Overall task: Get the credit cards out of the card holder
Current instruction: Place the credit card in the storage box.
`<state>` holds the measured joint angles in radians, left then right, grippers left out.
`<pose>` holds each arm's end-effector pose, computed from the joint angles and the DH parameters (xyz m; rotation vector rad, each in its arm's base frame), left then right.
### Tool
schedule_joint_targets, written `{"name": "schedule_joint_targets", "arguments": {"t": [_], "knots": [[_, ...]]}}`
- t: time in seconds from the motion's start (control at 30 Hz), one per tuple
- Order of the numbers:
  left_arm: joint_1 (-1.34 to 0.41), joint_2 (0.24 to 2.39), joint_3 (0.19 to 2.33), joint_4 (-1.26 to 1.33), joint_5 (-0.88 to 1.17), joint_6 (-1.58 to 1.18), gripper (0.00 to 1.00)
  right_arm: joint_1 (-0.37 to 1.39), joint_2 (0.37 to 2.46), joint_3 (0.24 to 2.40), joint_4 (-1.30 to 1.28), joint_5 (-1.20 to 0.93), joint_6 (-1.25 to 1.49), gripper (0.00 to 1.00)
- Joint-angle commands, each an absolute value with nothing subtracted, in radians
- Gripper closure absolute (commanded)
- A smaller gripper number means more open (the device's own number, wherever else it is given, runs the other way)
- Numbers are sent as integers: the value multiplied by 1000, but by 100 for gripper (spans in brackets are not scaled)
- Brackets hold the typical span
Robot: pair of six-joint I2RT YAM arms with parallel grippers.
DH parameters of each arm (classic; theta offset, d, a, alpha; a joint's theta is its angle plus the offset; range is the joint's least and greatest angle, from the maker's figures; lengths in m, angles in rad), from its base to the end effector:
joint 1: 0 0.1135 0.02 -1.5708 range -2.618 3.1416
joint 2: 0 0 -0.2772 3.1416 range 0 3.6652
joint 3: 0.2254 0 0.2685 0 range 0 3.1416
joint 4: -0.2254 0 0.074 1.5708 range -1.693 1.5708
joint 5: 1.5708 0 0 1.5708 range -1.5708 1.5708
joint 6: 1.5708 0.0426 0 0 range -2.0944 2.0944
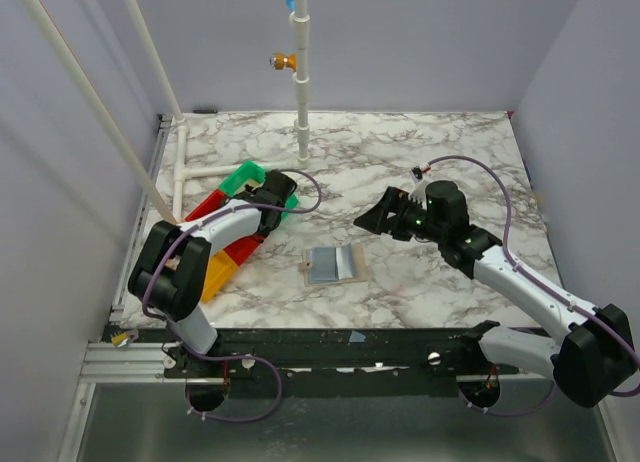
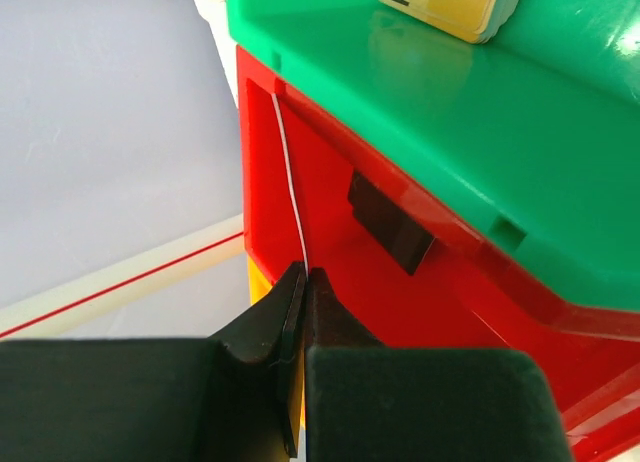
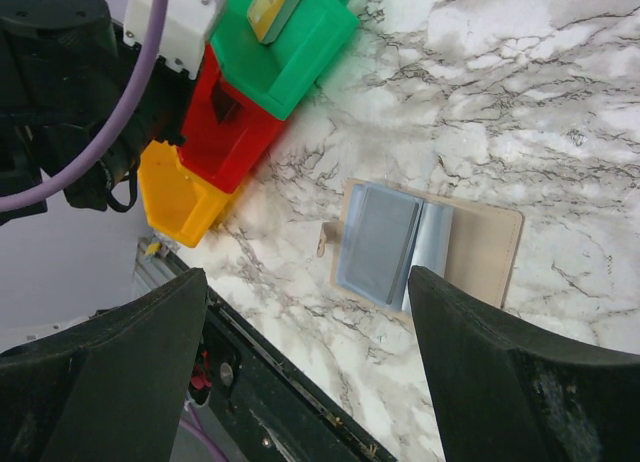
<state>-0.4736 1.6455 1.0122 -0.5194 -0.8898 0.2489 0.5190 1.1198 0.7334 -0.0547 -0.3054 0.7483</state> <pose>0.3071 -0.1202 0.1913 0.6277 2.3552 1.0912 0.2262 0.1440 0.2710 0.0379 2.1721 1.0795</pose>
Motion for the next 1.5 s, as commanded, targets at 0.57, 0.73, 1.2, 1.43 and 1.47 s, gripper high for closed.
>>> {"name": "schedule_joint_targets", "arguments": {"t": [0.57, 0.73, 1.2, 1.43, 1.47], "knots": [[-462, 1793, 1056, -537, -878, 230, 100, 525, 1086, 708, -67, -318, 730, 15], [-459, 1798, 1068, -556, -881, 209, 80, 525, 1079, 707, -69, -315, 730, 15], [-453, 1809, 1092, -604, -864, 173, 67, 525, 1067, 709, -80, -308, 728, 15], [-448, 1785, 1108, -628, -856, 140, 51, 526, 1065, 711, -84, -308, 728, 15], [-446, 1779, 1112, -633, -854, 135, 48, 526, 1065, 712, -84, -308, 727, 15]]}}
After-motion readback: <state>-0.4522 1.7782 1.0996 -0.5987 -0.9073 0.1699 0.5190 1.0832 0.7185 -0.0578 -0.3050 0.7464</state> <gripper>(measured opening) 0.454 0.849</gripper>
